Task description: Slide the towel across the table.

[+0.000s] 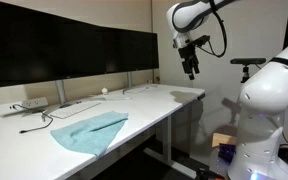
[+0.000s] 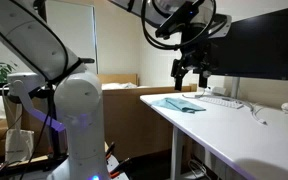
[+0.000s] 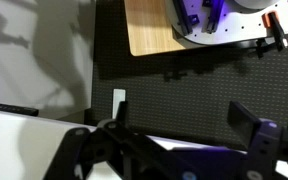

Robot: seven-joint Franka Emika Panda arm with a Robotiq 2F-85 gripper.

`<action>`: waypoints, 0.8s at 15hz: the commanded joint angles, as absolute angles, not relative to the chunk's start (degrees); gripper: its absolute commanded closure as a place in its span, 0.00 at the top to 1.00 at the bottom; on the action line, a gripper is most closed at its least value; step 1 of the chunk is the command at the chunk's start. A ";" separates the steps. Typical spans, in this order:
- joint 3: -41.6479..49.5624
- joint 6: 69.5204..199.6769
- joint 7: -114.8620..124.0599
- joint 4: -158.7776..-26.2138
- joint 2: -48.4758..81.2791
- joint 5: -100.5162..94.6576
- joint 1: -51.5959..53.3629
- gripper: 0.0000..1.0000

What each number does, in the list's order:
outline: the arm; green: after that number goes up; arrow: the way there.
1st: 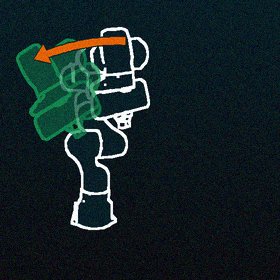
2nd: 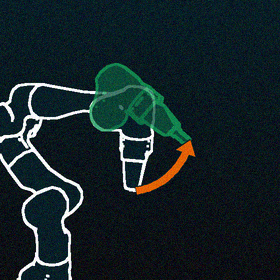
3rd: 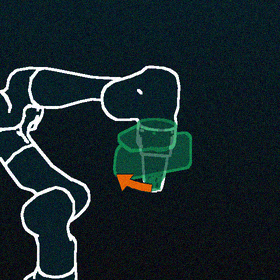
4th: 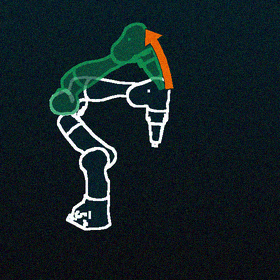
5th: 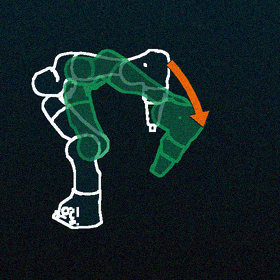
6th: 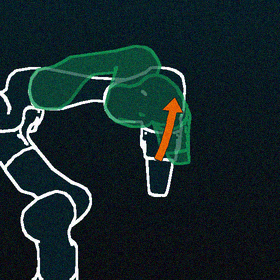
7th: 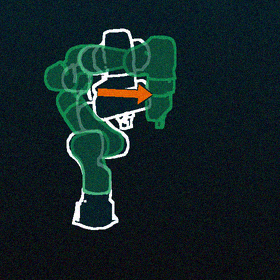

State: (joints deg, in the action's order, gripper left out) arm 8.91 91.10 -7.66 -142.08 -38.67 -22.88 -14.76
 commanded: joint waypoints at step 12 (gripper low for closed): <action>9.33 89.13 -6.36 -141.14 -38.76 -23.89 -13.38 1.00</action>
State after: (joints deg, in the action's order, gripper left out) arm 9.04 91.11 -7.64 -142.08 -38.67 -22.88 -14.61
